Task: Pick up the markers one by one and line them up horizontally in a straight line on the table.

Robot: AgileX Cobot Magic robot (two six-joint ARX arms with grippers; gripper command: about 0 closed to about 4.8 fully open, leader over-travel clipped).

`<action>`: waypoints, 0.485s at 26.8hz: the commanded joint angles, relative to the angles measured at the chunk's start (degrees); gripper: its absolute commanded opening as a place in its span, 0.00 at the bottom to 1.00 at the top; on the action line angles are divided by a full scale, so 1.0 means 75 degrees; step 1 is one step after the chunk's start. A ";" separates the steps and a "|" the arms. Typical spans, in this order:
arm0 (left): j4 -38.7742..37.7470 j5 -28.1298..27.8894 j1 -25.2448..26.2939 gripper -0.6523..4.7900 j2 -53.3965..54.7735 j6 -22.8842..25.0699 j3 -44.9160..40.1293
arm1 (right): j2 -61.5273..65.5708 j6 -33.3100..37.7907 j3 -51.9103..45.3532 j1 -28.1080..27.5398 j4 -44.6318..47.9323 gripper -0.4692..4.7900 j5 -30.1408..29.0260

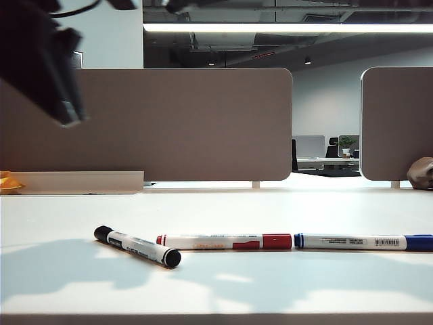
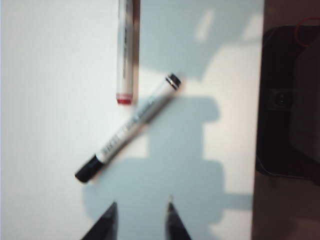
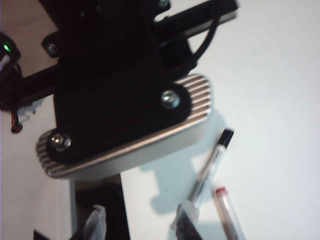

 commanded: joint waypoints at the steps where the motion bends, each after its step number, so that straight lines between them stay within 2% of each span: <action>1: 0.0449 -0.0087 -0.0105 0.34 0.0329 0.0149 0.0017 | -0.0055 0.0029 0.0032 -0.0003 -0.0627 0.44 0.0338; 3: 0.0370 -0.0224 -0.0160 0.34 0.0755 0.0356 0.0017 | -0.0052 -0.0017 -0.0015 -0.0003 -0.0874 0.44 0.0743; 6: 0.0149 -0.0574 -0.0160 0.34 0.1078 0.0283 0.0017 | -0.0052 -0.0023 -0.0015 -0.0003 -0.0991 0.44 0.0883; 13: 0.1116 -0.0507 0.0006 0.34 0.1338 -0.2471 0.0017 | -0.0055 -0.0009 -0.0012 -0.0003 -0.1055 0.44 0.1769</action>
